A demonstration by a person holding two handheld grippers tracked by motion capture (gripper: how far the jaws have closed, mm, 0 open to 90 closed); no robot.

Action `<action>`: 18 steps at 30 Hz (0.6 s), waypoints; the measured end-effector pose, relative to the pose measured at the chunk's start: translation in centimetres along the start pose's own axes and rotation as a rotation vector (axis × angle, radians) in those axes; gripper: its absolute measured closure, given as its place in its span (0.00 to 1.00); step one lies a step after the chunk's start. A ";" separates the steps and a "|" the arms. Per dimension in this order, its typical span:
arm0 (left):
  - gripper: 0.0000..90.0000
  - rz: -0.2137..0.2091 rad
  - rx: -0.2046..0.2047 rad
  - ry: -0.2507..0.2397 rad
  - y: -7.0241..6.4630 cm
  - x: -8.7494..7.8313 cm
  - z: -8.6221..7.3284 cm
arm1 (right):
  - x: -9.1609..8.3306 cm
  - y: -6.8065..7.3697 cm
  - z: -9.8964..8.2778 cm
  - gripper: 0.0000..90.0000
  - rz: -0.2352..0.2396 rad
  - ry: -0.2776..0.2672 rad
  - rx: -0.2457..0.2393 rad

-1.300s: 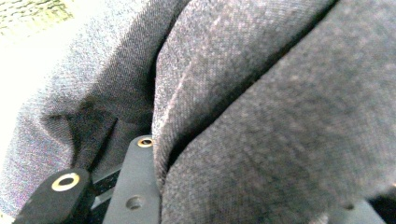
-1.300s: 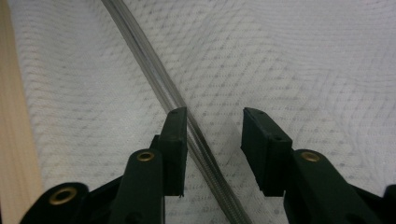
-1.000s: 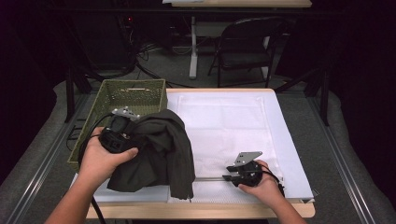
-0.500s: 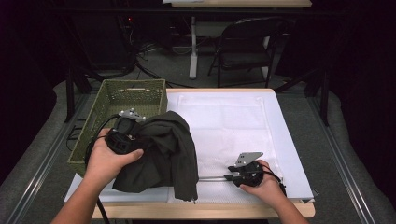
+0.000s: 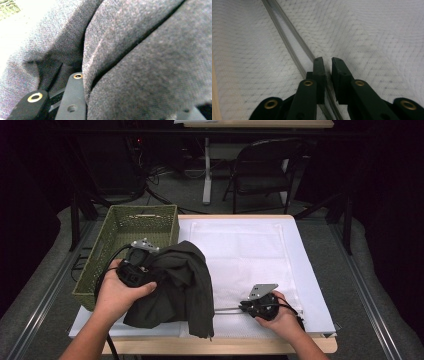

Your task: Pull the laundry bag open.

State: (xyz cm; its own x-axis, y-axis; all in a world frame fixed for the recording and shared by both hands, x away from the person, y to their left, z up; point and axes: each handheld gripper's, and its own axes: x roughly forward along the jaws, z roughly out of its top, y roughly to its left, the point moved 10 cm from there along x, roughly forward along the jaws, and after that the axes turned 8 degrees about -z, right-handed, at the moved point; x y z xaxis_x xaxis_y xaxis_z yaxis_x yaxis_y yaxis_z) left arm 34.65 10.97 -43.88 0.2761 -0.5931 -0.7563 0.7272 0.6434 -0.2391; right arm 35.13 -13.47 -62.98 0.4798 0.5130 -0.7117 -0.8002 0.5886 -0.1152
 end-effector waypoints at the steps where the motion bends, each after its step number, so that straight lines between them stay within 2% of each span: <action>1: 0.72 -0.003 0.002 -0.002 0.0 0.0 0.0 | 0.0 0.1 0.0 0.97 -0.001 0.004 0.000; 4: 0.72 -0.004 0.006 -0.004 -0.2 0.1 0.0 | 0.0 0.1 0.2 0.98 -0.005 0.024 0.006; 8: 0.72 -0.008 0.011 -0.007 -0.4 0.1 -0.1 | 0.0 -0.2 0.5 0.98 0.011 0.035 0.056; 13: 0.72 -0.016 0.012 -0.012 -0.6 0.1 -0.2 | -1.1 -1.1 1.9 0.99 0.034 -0.002 0.130; 18: 0.72 -0.020 0.011 -0.019 -0.7 0.2 -0.3 | -1.8 -2.2 3.1 0.99 0.060 -0.015 0.175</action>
State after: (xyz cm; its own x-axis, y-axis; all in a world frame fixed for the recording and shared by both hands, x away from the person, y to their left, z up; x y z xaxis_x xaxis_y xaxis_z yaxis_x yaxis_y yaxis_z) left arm 33.98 10.55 -44.04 0.2733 -0.6153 -0.7394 0.7396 0.6259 -0.2474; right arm 37.12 -13.71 -59.28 0.4399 0.5591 -0.7028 -0.7531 0.6560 0.0504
